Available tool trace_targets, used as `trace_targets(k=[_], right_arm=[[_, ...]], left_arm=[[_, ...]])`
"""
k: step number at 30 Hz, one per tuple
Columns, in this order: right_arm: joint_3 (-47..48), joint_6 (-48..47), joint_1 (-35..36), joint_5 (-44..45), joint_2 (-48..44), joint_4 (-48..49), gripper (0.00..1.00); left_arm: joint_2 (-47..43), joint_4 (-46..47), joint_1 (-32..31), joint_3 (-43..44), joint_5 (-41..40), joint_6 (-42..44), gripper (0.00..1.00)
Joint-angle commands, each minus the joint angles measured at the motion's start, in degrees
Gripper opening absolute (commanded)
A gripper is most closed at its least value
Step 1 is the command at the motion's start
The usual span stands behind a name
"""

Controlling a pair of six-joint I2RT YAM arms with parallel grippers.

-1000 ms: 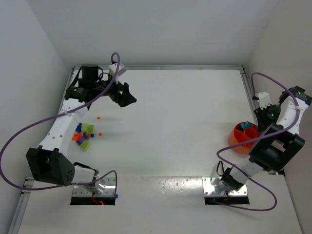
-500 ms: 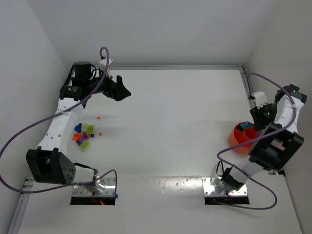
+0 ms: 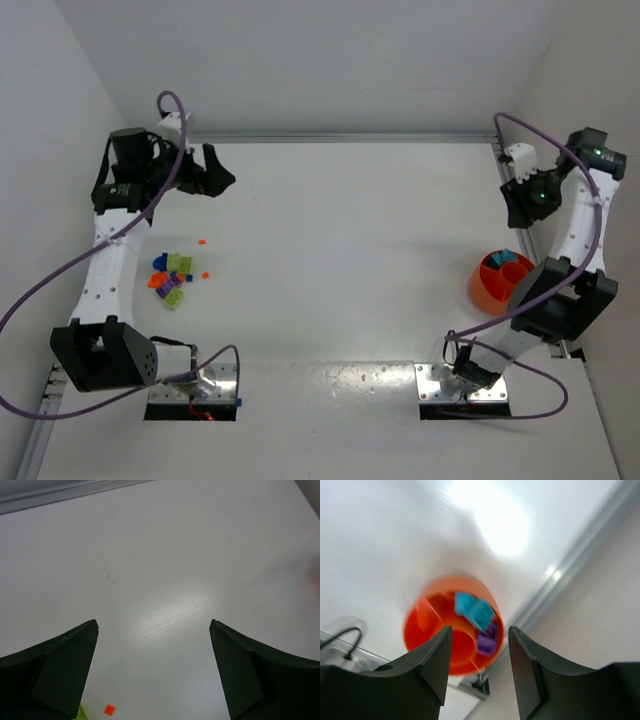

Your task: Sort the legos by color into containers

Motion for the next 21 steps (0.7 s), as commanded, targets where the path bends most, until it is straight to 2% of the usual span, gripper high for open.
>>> trace_targets(k=[1, 2, 4, 6, 7, 11, 14, 17, 21], right_arm=[[2.81, 5.84, 7.19, -6.21, 2.71, -2.93, 0.49], [2.81, 8.46, 11.48, -6.81, 3.24, -1.7, 0.49], [4.56, 11.02, 15.46, -7.34, 5.26, -0.64, 0.49], [6.49, 15.07, 21.08, -8.05, 7.98, 0.5, 0.49], [7.2, 17.69, 24.58, -8.75, 9.04, 1.72, 0.49], [8.79, 23.67, 32.93, -10.68, 13.53, 5.15, 0.49], [6.08, 26.76, 38.39, -12.18, 15.02, 8.66, 0.49], [2.92, 28.0, 42.18, -12.18, 15.55, 11.48, 0.49], [-1.92, 29.14, 44.22, -12.18, 16.26, 15.79, 0.49]], left_arm=[[-3.53, 0.75, 4.35, -0.75, -2.83, -3.34, 1.0], [-3.53, -0.83, 6.02, -0.75, -2.13, -0.47, 1.0], [-2.74, -7.66, 7.26, 0.91, -2.13, 2.97, 1.0], [-3.17, -11.38, 10.94, 0.31, -2.82, 7.11, 1.0], [-4.05, -12.18, 14.7, -1.61, -1.96, 10.43, 1.0], [-7.04, -18.76, 22.01, -5.57, 0.16, 22.37, 1.0], [-6.09, -24.56, 26.4, -6.81, -2.2, 28.89, 1.0], [-3.89, -27.91, 29.4, -7.7, -4.76, 32.86, 0.96], [-1.86, -31.35, 29.94, -11.2, -6.6, 40.94, 0.81]])
